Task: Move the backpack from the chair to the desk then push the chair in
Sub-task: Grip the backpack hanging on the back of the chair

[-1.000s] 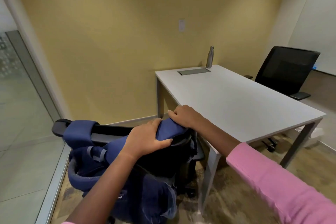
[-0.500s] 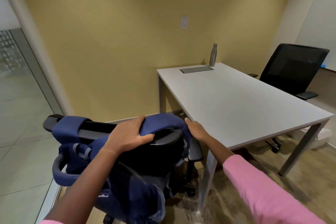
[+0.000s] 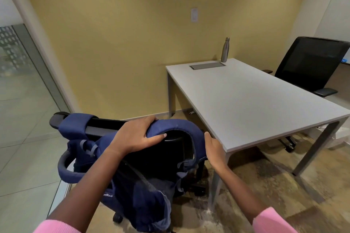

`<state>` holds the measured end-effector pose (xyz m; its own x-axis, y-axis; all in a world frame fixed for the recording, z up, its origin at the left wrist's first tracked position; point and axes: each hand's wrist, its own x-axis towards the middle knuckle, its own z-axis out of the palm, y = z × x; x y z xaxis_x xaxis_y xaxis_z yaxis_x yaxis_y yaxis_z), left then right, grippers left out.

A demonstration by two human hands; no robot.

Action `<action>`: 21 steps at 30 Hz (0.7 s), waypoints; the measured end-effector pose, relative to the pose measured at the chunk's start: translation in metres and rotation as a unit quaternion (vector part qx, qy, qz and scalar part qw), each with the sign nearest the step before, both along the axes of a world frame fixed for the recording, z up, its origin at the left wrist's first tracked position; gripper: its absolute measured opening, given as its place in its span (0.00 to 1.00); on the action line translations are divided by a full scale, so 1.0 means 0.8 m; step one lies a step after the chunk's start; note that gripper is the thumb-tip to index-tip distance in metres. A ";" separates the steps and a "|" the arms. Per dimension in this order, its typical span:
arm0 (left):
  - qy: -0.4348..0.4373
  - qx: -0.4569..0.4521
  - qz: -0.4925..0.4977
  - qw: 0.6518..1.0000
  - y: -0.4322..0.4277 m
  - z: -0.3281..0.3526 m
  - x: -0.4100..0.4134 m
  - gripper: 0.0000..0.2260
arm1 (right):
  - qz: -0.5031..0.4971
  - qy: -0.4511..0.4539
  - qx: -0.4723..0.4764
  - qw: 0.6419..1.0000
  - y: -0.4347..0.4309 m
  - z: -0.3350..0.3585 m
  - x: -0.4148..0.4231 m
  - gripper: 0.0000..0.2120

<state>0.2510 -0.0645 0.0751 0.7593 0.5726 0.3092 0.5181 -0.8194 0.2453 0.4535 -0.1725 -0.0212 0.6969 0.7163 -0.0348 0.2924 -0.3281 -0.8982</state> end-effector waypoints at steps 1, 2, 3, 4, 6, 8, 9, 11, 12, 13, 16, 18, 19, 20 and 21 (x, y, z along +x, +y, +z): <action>-0.007 0.011 -0.006 1.000 -0.002 -0.001 -0.001 0.30 | 0.003 -0.008 0.008 1.000 -0.005 0.001 -0.004 0.23; -0.012 0.019 -0.010 1.000 -0.003 -0.002 -0.001 0.30 | 0.017 -0.019 0.014 1.000 -0.010 0.005 -0.008 0.23; -0.015 0.029 -0.013 0.999 -0.005 -0.003 -0.002 0.30 | 0.037 -0.035 0.023 0.998 -0.013 0.011 -0.011 0.22; -0.017 0.040 -0.016 0.999 -0.006 -0.005 -0.002 0.30 | 0.057 -0.064 0.038 0.996 -0.015 0.019 -0.015 0.19; -0.021 0.065 -0.023 0.997 -0.008 -0.010 -0.003 0.30 | 0.076 -0.170 0.076 0.980 -0.016 0.041 -0.023 0.16; -0.028 0.083 -0.026 0.996 -0.009 -0.012 -0.004 0.31 | 0.117 -0.261 0.123 0.950 -0.012 0.068 -0.043 0.22; -0.032 0.086 -0.028 0.995 -0.010 -0.012 -0.005 0.31 | 0.160 -0.289 0.126 0.935 -0.009 0.079 -0.055 0.25; -0.040 0.088 -0.034 0.995 -0.011 -0.012 -0.008 0.32 | 0.250 -0.354 0.078 0.898 0.000 0.091 -0.077 0.29; -0.043 0.089 -0.039 0.994 -0.012 -0.011 -0.010 0.32 | 0.277 -0.387 0.045 0.878 0.004 0.092 -0.084 0.31; -0.040 0.088 -0.044 0.994 -0.013 -0.010 -0.014 0.34 | 0.289 -0.413 0.018 0.864 0.008 0.093 -0.088 0.33; -0.013 0.097 -0.064 0.993 -0.015 -0.013 -0.027 0.38 | 0.298 -0.444 -0.024 0.845 0.012 0.097 -0.086 0.38; -0.015 0.117 -0.070 0.991 -0.013 -0.018 -0.039 0.33 | 0.297 -0.464 -0.031 0.834 0.014 0.096 -0.086 0.37; -0.019 0.123 -0.070 0.990 -0.012 -0.022 -0.047 0.31 | 0.292 -0.470 -0.035 0.832 0.015 0.096 -0.088 0.37; -0.019 0.128 -0.071 0.989 -0.011 -0.026 -0.055 0.30 | 0.285 -0.472 -0.040 0.833 0.016 0.095 -0.088 0.37; -0.014 0.131 -0.073 0.989 -0.008 -0.030 -0.066 0.30 | 0.278 -0.469 -0.042 0.837 0.017 0.095 -0.091 0.36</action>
